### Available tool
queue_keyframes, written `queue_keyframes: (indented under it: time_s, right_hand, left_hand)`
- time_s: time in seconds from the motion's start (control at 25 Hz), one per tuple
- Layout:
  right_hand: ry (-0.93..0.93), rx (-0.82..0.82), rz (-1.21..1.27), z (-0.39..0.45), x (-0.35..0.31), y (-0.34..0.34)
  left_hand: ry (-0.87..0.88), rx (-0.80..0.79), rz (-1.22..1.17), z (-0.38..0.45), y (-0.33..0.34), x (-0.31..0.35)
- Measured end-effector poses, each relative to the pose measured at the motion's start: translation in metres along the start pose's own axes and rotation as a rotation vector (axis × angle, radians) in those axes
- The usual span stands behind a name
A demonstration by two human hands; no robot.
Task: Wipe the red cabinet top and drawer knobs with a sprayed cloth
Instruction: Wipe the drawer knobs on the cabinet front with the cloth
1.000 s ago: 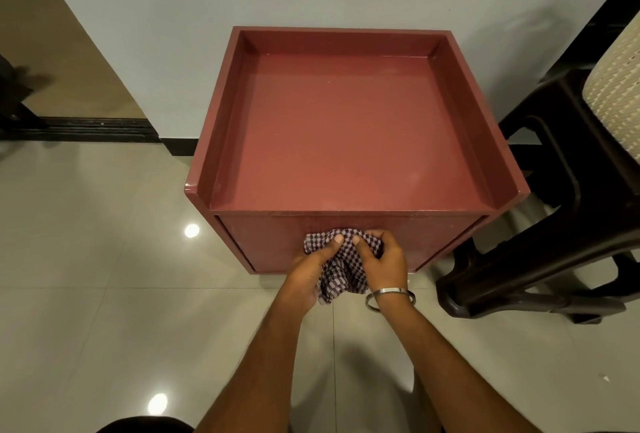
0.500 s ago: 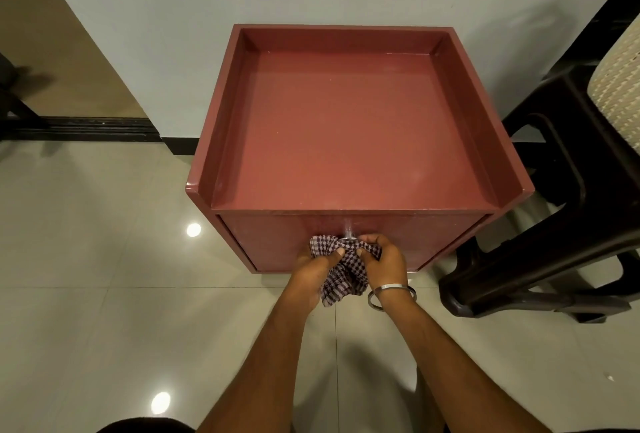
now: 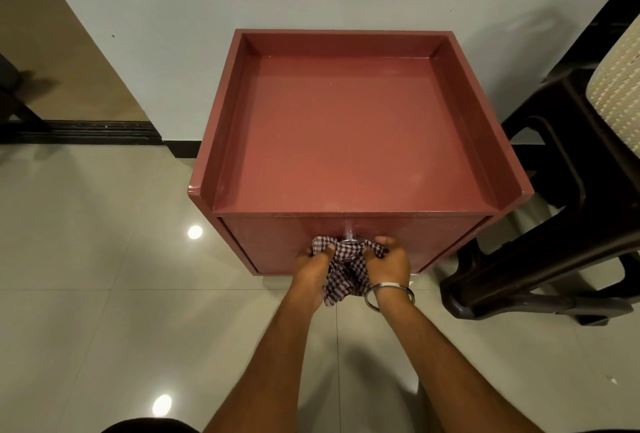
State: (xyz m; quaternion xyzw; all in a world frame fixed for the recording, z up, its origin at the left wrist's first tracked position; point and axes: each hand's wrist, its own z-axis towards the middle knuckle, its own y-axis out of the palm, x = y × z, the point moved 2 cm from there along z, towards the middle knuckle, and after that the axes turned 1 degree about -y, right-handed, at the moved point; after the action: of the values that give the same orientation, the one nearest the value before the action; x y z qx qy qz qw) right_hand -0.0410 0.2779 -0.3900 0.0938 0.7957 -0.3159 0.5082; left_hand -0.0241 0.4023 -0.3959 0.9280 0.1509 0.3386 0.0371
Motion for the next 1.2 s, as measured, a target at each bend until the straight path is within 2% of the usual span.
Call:
queue_keyframes:
  time_s: [0.24, 0.44, 0.56, 0.68, 0.92, 1.04, 1.2]
  right_hand:
    - [-0.086, 0.016, 0.238, -0.010, -0.001, -0.005]
    - [0.112, -0.076, 0.288, 0.002, 0.011, 0.003]
    - [0.070, -0.007, 0.379, -0.003, 0.009, 0.005]
    - [-0.066, 0.028, 0.397, -0.014, 0.001, -0.001]
    - [-0.355, -0.015, 0.169, -0.025, -0.011, -0.003]
    - [-0.533, -0.027, -0.041, -0.025, -0.012, 0.000]
    - [-0.948, -0.077, -0.428, -0.022, -0.022, 0.008]
  left_hand:
    - [-0.104, -0.192, -0.126, 0.000, -0.010, -0.003]
    - [-0.078, -0.022, -0.041, 0.006, -0.010, -0.008]
    - [-0.057, -0.047, -0.083, 0.003, -0.009, 0.002]
    - [-0.041, -0.091, -0.106, -0.006, -0.008, 0.004]
    - [0.015, -0.127, -0.098, -0.013, -0.006, 0.007]
    - [0.021, -0.086, -0.111, -0.009, -0.004, 0.005]
    - [-0.023, -0.073, -0.130, 0.004, -0.005, -0.003]
